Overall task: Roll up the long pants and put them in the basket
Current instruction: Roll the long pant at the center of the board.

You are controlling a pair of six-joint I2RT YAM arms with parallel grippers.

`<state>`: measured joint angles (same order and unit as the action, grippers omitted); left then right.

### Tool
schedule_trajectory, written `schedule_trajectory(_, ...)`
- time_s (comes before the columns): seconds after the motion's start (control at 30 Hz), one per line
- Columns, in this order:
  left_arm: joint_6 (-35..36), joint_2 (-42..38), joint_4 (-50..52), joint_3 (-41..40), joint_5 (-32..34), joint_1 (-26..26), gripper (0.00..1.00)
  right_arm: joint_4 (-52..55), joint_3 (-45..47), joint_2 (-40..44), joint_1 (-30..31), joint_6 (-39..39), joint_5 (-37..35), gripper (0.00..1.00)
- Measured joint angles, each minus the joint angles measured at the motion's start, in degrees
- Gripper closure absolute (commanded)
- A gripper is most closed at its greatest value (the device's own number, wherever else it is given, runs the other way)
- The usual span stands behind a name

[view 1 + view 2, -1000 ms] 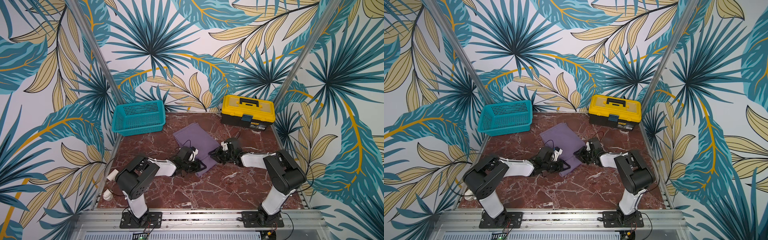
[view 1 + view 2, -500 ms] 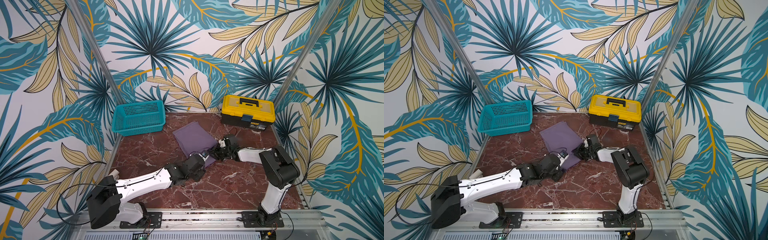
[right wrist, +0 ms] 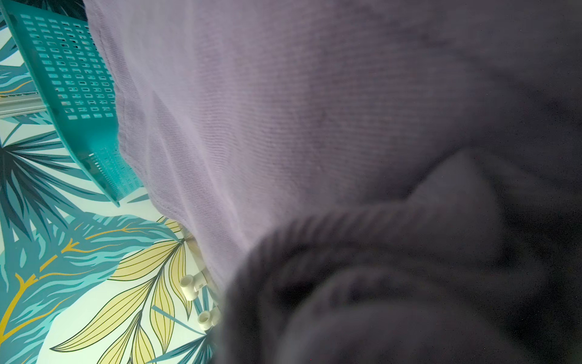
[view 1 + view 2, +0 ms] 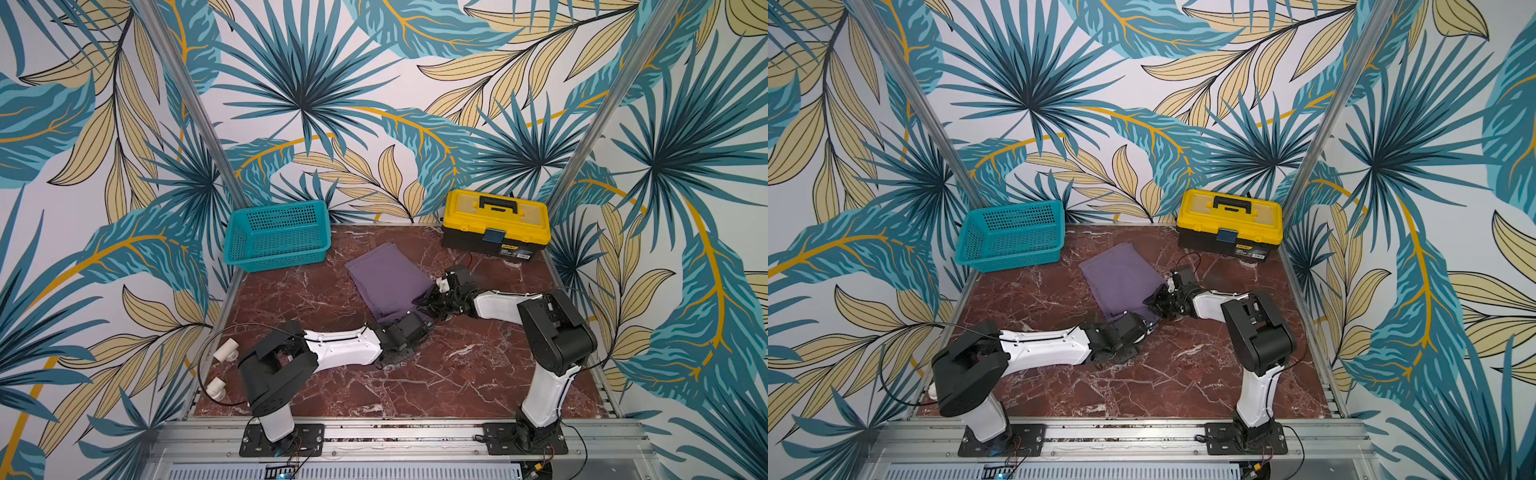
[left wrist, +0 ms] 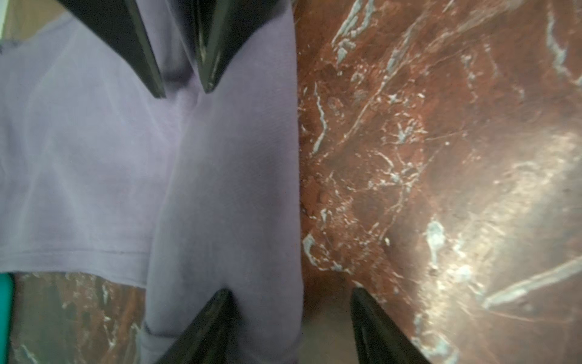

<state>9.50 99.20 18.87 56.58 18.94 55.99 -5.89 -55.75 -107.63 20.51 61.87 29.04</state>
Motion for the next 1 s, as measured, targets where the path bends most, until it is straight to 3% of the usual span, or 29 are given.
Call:
schedule_trajectory(0.07, 0.8, 0.3, -0.7, 0.1, -1.4, -1.4, 0.70, 0.0, -0.1, -0.1, 0.0, -0.1, 0.4, 0.66)
schedule_trajectory(0.17, 1.7, 0.4, -1.4, 0.5, -4.7, -2.7, 0.81, 0.3, -0.5, -0.1, -0.5, -0.8, 1.2, 0.61)
schedule_trajectory(0.23, 2.2, 0.6, -1.6, 1.1, -7.8, -3.4, 1.00, 0.4, -0.6, 0.0, -1.4, -1.4, 1.9, 0.57)
schedule_trajectory(0.43, -3.1, 1.2, -5.7, 1.9, -26.0, -8.7, 1.00, 8.0, -0.7, 4.2, -6.4, -5.0, 2.5, 0.48)
schedule_trajectory(0.67, -23.3, 0.4, -23.4, -8.2, -48.2, -18.9, 1.00, 20.5, 0.1, 19.7, -9.5, -11.7, -2.8, 0.38)
schedule_trajectory(0.83, -33.7, 3.0, -30.8, -9.0, -57.3, -20.6, 1.00, 20.6, 10.4, 31.1, -9.1, -10.6, -4.1, 0.35)
schedule_trajectory(1.0, -38.7, 6.3, -34.6, -9.1, -63.3, -21.6, 1.00, 13.5, 20.3, 31.3, -7.0, -6.1, -6.4, 0.31)
